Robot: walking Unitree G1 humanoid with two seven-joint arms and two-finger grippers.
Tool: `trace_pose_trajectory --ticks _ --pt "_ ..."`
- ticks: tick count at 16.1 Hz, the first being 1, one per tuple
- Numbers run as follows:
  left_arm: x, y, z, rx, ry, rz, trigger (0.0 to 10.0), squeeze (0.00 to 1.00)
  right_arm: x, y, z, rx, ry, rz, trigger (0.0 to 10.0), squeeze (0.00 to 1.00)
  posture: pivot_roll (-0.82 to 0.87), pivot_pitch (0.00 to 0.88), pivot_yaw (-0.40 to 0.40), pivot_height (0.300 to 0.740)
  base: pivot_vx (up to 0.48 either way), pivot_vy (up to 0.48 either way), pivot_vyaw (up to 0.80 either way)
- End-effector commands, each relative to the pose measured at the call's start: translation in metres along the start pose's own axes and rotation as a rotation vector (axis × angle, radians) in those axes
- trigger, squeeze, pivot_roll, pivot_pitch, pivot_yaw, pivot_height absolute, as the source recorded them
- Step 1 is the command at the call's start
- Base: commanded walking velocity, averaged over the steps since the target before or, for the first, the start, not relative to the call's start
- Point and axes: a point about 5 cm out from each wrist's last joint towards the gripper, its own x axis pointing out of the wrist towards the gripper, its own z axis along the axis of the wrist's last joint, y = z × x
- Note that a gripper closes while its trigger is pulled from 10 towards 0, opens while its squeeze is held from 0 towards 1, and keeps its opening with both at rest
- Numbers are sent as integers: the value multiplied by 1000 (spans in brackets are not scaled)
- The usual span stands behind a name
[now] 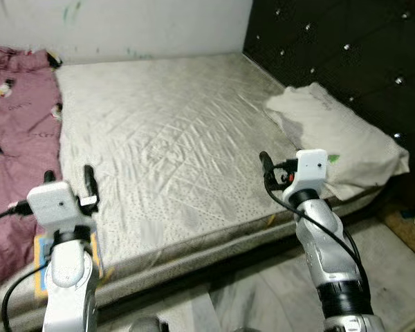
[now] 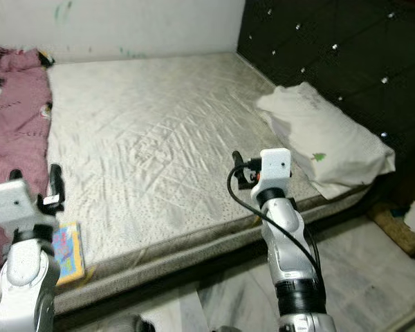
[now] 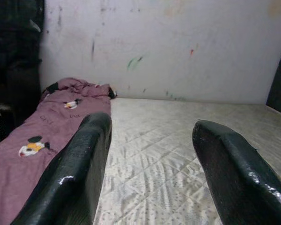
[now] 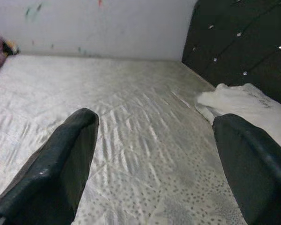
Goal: Clean up the room
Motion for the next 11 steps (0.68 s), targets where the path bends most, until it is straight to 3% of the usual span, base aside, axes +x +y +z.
trace_pose_trajectory --ticks 1,3,6,11 --pt "1 0 -1 3 12 1 10000 0 4 1 2 -24 10 3 10000 0 70 0 -58 740 0 0 800" --pt "3 1 -2 -6 18 1 10000 0 5 5 1 -20 12 17 10000 0 70 0 -51 740 0 0 672" --pt "6 -2 -5 -15 29 -16 10000 0 8 7 -2 -3 28 32 10000 0 76 0 -56 740 0 0 0" --pt "7 -5 -9 -47 51 -14 10000 0 10 6 -6 3 59 39 10000 0 69 0 -69 740 0 470 0"
